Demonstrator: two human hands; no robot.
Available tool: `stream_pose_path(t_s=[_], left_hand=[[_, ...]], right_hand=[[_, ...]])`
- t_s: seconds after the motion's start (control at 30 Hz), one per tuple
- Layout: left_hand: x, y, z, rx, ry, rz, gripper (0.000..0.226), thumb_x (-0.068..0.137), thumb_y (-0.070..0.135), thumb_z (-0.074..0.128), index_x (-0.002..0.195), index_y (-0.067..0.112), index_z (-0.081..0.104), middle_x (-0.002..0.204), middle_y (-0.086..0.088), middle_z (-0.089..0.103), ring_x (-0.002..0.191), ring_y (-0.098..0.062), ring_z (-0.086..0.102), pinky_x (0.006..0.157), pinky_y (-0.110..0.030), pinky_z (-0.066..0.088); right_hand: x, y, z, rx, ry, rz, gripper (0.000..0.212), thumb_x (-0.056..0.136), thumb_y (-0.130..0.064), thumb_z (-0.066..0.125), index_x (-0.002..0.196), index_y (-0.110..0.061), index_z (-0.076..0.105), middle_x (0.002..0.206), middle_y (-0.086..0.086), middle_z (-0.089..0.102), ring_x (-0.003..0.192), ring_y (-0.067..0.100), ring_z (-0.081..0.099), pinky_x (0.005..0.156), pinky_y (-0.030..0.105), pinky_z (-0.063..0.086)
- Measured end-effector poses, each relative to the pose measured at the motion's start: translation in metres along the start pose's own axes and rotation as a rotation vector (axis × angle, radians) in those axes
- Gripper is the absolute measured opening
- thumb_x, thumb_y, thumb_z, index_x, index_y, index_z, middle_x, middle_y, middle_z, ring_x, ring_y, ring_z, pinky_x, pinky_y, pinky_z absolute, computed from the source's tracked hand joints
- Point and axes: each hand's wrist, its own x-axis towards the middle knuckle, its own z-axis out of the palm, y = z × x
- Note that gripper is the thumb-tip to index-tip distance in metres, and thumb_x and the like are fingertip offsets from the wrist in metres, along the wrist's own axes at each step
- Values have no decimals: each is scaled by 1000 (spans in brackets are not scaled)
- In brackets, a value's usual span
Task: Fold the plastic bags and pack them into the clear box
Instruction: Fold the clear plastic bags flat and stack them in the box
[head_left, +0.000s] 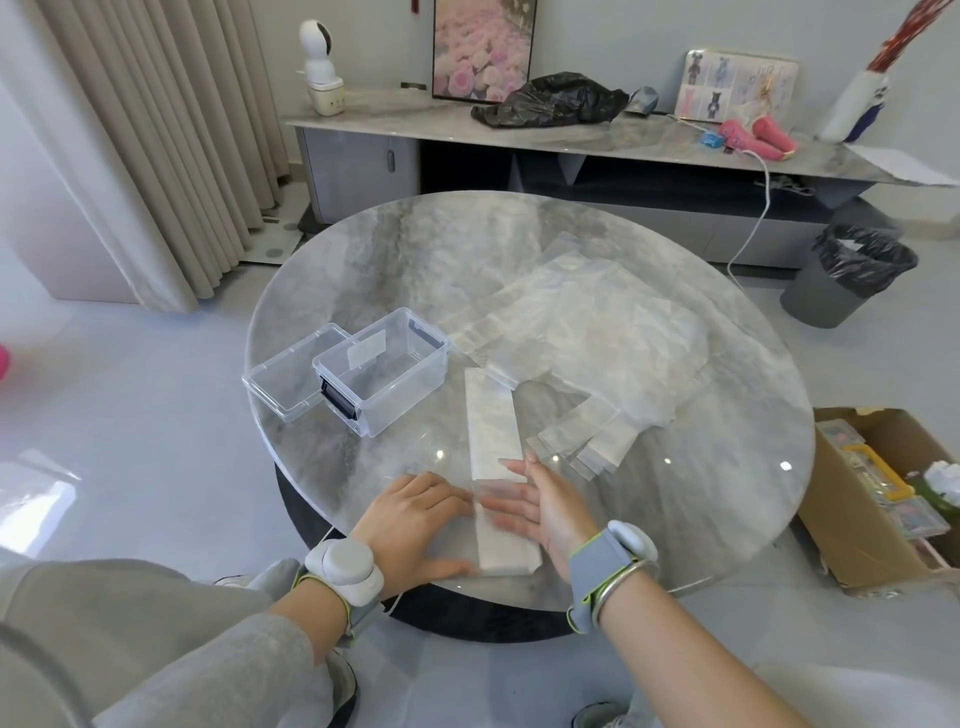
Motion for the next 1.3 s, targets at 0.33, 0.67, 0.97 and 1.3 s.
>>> stream_pose_path(t_s=[0.33, 0.67, 0.97, 1.3], left_hand=[[-2, 18, -10, 31, 60, 125, 44, 93, 60, 52, 113, 22, 64, 122, 6, 60, 103, -13, 60, 82, -27, 51], [-6, 24, 0, 17, 20, 169, 37, 97, 52, 46, 106, 20, 64, 120, 3, 62, 104, -16, 62, 86, -29, 52], [-4, 18, -2, 20, 29, 114, 32, 94, 39, 48, 114, 20, 64, 114, 3, 62, 100, -17, 61, 82, -28, 53], [-4, 18, -7, -36, -39, 49, 31, 88, 30, 55, 116, 23, 64, 117, 3, 60, 105, -16, 58, 86, -27, 50]], right_hand=[[11, 3, -1, 13, 11, 14, 45, 102, -38, 38, 129, -4, 50, 120, 26, 60, 83, 25, 66, 68, 31, 57], [9, -3, -11, -378, 127, -374, 44, 95, -32, 57, 136, -29, 43, 134, -9, 51, 89, 13, 69, 77, 32, 57], [-26, 9, -39, -1778, -192, -797, 45, 82, -47, 61, 120, -23, 60, 128, -7, 51, 118, 15, 46, 93, 29, 42], [3, 48, -47, -1634, -14, -1276, 26, 57, -13, 82, 82, -18, 74, 92, -5, 70, 77, 14, 64, 64, 25, 51]])
